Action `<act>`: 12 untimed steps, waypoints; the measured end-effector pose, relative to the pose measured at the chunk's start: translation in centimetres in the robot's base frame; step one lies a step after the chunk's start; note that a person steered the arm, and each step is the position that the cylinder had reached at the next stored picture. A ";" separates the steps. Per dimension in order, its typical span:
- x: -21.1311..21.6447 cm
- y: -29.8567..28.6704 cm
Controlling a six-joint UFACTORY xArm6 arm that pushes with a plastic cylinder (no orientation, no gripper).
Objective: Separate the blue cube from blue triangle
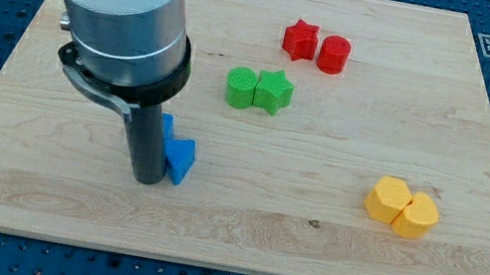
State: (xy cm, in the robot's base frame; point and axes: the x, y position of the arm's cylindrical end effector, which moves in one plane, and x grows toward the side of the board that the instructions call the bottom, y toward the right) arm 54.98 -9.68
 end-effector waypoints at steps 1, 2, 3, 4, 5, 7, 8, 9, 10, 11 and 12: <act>-0.2 0.9; -0.7 1.3; -0.7 1.3; -2.1 1.3; -3.3 1.2; -6.9 -1.5; -8.5 -1.8; -5.6 -2.3; -4.1 -5.1; -6.8 -6.6; -8.6 -5.3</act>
State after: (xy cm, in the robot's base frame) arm 46.43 -15.01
